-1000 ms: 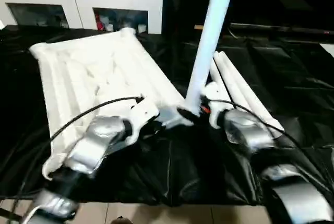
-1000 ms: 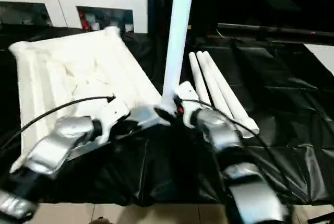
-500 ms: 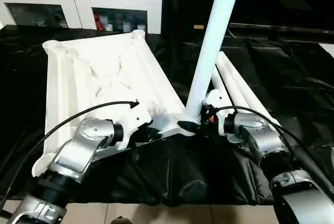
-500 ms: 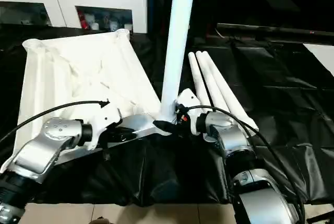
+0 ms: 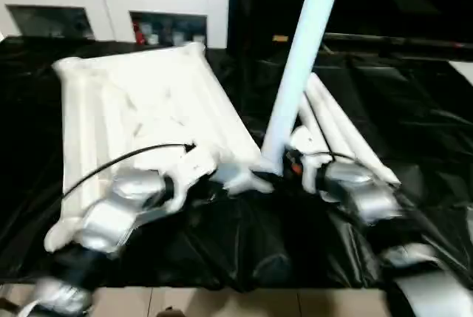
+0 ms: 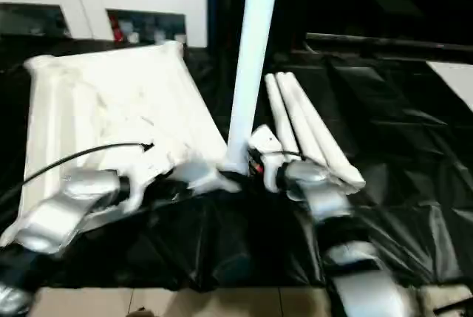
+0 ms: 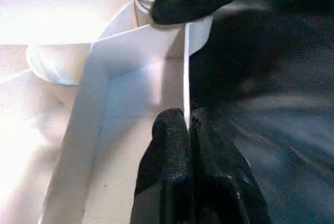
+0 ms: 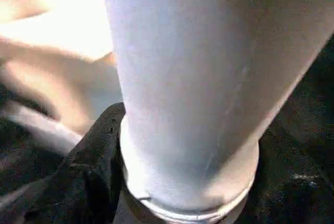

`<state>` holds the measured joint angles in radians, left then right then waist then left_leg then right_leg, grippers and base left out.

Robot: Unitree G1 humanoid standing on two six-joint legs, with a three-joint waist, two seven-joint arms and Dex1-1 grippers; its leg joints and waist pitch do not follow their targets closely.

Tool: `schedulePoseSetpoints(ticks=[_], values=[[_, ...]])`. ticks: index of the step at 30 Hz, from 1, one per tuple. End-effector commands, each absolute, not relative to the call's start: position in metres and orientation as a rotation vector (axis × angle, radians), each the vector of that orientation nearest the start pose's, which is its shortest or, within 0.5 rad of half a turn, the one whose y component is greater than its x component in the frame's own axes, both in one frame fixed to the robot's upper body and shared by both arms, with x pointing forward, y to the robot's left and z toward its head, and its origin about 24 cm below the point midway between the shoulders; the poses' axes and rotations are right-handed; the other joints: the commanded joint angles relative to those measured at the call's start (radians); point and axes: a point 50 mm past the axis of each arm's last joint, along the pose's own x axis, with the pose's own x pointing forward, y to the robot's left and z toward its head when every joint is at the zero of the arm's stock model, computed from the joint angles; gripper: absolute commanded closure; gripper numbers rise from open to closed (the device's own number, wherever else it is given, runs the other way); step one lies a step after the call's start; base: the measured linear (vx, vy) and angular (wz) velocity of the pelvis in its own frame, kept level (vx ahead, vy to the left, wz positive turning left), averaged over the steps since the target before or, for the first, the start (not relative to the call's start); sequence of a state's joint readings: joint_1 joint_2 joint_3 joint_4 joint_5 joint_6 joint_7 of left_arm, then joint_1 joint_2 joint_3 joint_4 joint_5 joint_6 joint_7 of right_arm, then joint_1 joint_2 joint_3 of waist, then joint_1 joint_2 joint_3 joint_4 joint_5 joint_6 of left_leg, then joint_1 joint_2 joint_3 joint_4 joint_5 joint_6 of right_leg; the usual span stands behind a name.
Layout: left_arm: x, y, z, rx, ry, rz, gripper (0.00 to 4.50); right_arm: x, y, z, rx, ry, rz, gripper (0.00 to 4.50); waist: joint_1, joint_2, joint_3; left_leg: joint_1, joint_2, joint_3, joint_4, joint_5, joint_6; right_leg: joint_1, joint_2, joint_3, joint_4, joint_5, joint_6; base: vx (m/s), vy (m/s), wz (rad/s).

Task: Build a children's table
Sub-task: Rotate leg to tighten

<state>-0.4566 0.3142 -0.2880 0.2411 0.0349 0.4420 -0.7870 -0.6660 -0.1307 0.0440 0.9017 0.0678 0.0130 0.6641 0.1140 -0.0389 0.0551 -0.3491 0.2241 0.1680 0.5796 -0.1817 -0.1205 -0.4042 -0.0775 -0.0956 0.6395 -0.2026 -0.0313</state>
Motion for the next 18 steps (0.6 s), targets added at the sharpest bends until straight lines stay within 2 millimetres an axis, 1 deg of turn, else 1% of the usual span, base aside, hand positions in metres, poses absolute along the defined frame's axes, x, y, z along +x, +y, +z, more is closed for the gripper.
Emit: schedulePoseSetpoints(ticks=[1,2,3,4,5,6,7,9,11,12,13,14,15,17,18], values=[[0.326,0.106,0.066,0.33,0.382,-0.753,4.5,0.35,-0.099,0.021,0.039,0.359,0.581,1.78,0.002,0.001,-0.064,-0.003,0.006,0.006,-0.061,-0.144,0.013,0.056,-0.066,0.059,-0.089,-0.228,-0.157,0.0,0.0,0.0],[0.328,0.103,0.067,0.326,0.376,-0.736,4.5,0.35,-0.096,0.021,0.05,0.363,0.552,1.78,0.004,0.003,-0.067,0.0,0.006,0.005,-0.061,-0.134,0.01,0.055,-0.066,0.059,-0.087,-0.207,-0.156,0.0,0.0,0.0],[0.329,0.1,0.067,0.324,0.372,-0.726,4.5,0.351,-0.093,0.02,0.058,0.366,0.533,1.78,0.004,0.002,-0.067,-0.003,0.005,0.004,-0.061,-0.124,0.008,0.058,-0.064,0.057,-0.084,-0.182,-0.155,0.0,0.0,0.0],[0.331,0.09,0.069,0.315,0.357,-0.73,4.5,0.349,-0.08,0.019,0.071,0.369,0.532,1.78,0.006,0.002,-0.069,-0.004,0.005,0.005,-0.059,-0.122,0.01,0.059,-0.065,0.057,-0.082,-0.167,-0.154,0.0,0.0,0.0],[0.331,0.087,0.07,0.312,0.354,-0.732,4.5,0.348,-0.076,0.018,0.072,0.368,0.535,1.78,0.006,0.002,-0.071,-0.007,0.005,0.004,-0.059,-0.11,0.014,0.061,-0.064,0.057,-0.077,-0.131,-0.154,0.0,0.0,0.0],[0.33,0.078,0.071,0.298,0.342,-0.757,4.5,0.346,-0.065,0.018,0.071,0.365,0.558,1.78,0.007,0.002,-0.071,-0.007,0.004,0.005,-0.058,-0.102,0.02,0.06,-0.063,0.057,-0.075,-0.101,-0.157,0.0,0.0,0.0],[0.329,0.074,0.073,0.293,0.334,-0.778,4.5,0.345,-0.059,0.018,0.075,0.362,0.579,1.78,0.007,0.002,-0.072,-0.008,0.003,0.005,-0.057,-0.099,0.023,0.062,-0.064,0.057,-0.074,-0.09,-0.161,0.0,0.0,0.0],[0.329,0.072,0.074,0.299,0.321,-0.795,4.5,0.344,-0.056,0.019,0.08,0.357,0.598,1.08,0.008,0.003,-0.071,-0.008,0.004,0.005,-0.057,-0.102,0.032,0.062,-0.063,0.056,-0.073,-0.076,-0.165,0.0,0.0,0.0],[0.329,0.074,0.074,0.313,0.312,-0.81,4.5,0.345,-0.059,0.02,0.082,0.353,0.61,1.06,0.007,0.003,-0.068,-0.008,0.004,0.005,-0.059,-0.127,0.035,0.062,-0.065,0.056,-0.079,-0.112,-0.161,0.0,0.0,0.0],[0.327,0.078,0.074,0.324,0.311,-0.825,4.5,0.347,-0.065,0.021,0.066,0.351,0.611,0.86,0.006,0.004,-0.067,-0.007,0.004,0.005,-0.06,-0.141,0.033,0.061,-0.066,0.056,-0.083,-0.138,-0.157,0.0,0.0,0.0],[0.327,0.079,0.073,0.328,0.31,-0.83,4.5,0.348,-0.067,0.021,0.059,0.349,0.608,0.71,0.004,0.003,-0.067,-0.009,0.004,0.004,-0.061,-0.146,0.031,0.063,-0.066,0.056,-0.083,-0.147,-0.154,0.0,0.0,0.0],[0.325,0.083,0.072,0.335,0.317,-0.84,4.5,0.349,-0.073,0.022,0.02,0.339,0.603,0.63,0.003,0.003,-0.066,-0.008,0.004,0.004,-0.061,-0.15,0.03,0.062,-0.067,0.056,-0.085,-0.164,-0.149,0.0,0.0,0.0],[0.325,0.083,0.072,0.335,0.317,-0.84,4.5,0.349,-0.073,0.022,0.02,0.339,0.603,0.61,0.003,0.003,-0.066,-0.009,0.004,0.004,-0.061,-0.152,0.028,0.061,-0.067,0.056,-0.086,-0.173,-0.147,0.0,0.0,0.0],[0.32,0.09,0.07,0.345,0.32,-0.882,4.5,0.352,-0.087,0.025,-0.041,0.314,0.615,0.61,0.002,0.004,-0.066,-0.009,0.005,0.003,-0.061,-0.15,0.029,0.061,-0.067,0.056,-0.086,-0.177,-0.147,0.0,0.0,0.0],[0.317,0.093,0.069,0.351,0.321,-0.908,4.5,0.353,-0.095,0.028,-0.065,0.299,0.63,0.61,0.002,0.003,-0.068,-0.009,0.004,0.003,-0.059,-0.139,0.033,0.063,-0.066,0.055,-0.084,-0.158,-0.15,0.0,0.0,0.0]])
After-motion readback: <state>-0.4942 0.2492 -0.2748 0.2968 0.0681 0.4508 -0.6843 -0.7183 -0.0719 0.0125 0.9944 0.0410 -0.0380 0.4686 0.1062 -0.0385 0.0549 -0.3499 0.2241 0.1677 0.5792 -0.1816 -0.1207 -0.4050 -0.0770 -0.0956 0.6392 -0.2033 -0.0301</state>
